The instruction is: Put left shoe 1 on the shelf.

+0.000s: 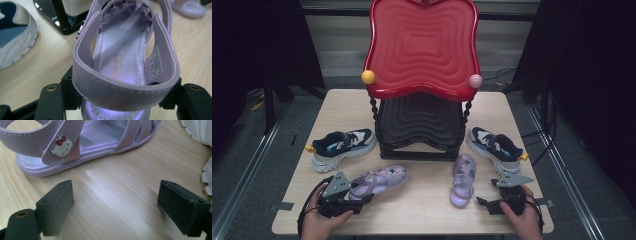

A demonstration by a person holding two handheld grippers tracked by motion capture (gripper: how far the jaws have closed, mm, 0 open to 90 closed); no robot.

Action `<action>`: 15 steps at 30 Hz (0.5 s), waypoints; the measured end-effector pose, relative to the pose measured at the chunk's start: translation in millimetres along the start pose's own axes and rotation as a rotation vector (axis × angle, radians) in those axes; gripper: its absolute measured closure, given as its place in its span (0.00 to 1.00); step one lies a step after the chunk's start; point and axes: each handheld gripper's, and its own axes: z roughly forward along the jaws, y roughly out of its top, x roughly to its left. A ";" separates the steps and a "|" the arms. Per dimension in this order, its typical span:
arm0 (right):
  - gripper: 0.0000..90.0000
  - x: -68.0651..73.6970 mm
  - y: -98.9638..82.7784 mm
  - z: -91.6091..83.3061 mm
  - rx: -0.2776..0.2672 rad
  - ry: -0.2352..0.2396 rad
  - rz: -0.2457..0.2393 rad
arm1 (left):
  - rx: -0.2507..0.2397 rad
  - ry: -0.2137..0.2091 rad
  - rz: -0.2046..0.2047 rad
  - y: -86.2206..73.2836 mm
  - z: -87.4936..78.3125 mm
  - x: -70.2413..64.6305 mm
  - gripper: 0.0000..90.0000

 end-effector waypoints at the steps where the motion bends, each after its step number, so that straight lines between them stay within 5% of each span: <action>1: 0.14 0.0 0.0 0.0 0.000 0.000 -0.001 | -0.004 -0.002 -0.001 2.8 -0.3 -0.9 0.39; 15: 0.14 0.1 0.0 0.0 0.000 0.000 0.001 | -0.070 0.007 -0.015 34.5 -11.2 -11.7 0.40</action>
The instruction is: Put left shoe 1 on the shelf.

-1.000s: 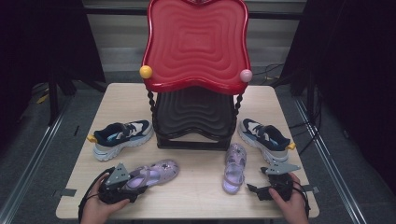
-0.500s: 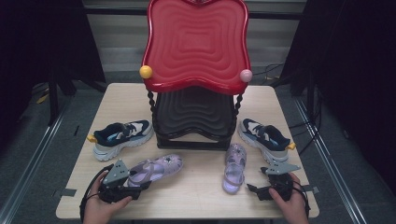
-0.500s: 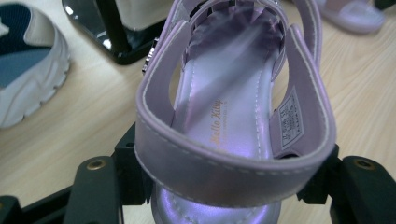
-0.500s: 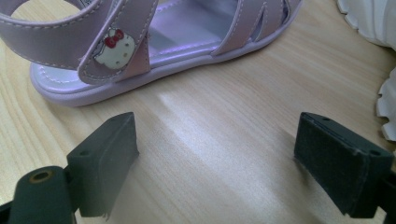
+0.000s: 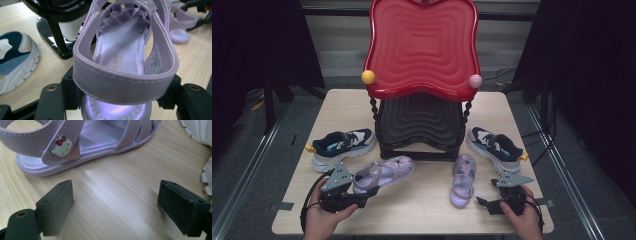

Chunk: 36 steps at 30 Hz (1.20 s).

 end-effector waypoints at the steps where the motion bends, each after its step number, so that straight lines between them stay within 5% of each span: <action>1: 0.14 0.0 0.0 0.0 0.000 0.000 0.000 | -0.002 -0.001 0.003 2.1 -1.1 -0.4 0.40; 16: 0.14 -0.1 0.0 0.0 0.000 0.000 -0.002 | -0.073 0.052 -0.030 29.3 0.7 -6.4 0.40; 36: 0.14 -0.1 0.0 0.0 0.000 0.000 -0.001 | -0.124 0.264 -0.066 54.4 24.7 -16.4 0.40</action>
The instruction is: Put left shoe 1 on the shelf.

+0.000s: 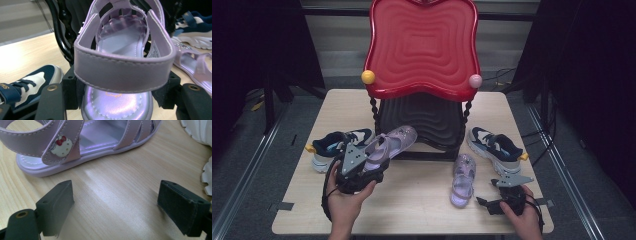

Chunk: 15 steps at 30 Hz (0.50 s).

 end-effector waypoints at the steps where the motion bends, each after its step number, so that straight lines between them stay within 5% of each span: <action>1: 0.14 0.1 0.0 0.0 0.000 0.000 0.001 | -0.005 0.007 0.000 0.2 1.8 -0.3 0.40; 15: 0.14 0.1 0.0 0.0 0.000 0.000 0.001 | -0.058 0.063 -0.027 7.8 23.5 -11.3 0.40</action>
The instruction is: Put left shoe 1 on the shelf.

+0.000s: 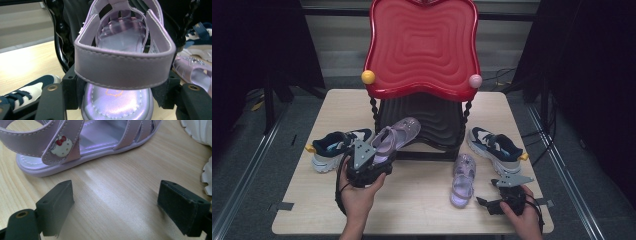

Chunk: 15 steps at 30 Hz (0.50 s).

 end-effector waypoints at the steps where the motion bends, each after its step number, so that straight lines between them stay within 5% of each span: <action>1: 0.14 -0.1 0.0 0.0 0.000 0.000 -0.001 | -0.002 -0.002 -0.003 1.1 2.0 -0.4 0.40; 15: 0.14 -0.2 0.0 0.0 -0.001 0.000 -0.003 | -0.076 0.068 -0.044 6.4 30.0 -12.9 0.40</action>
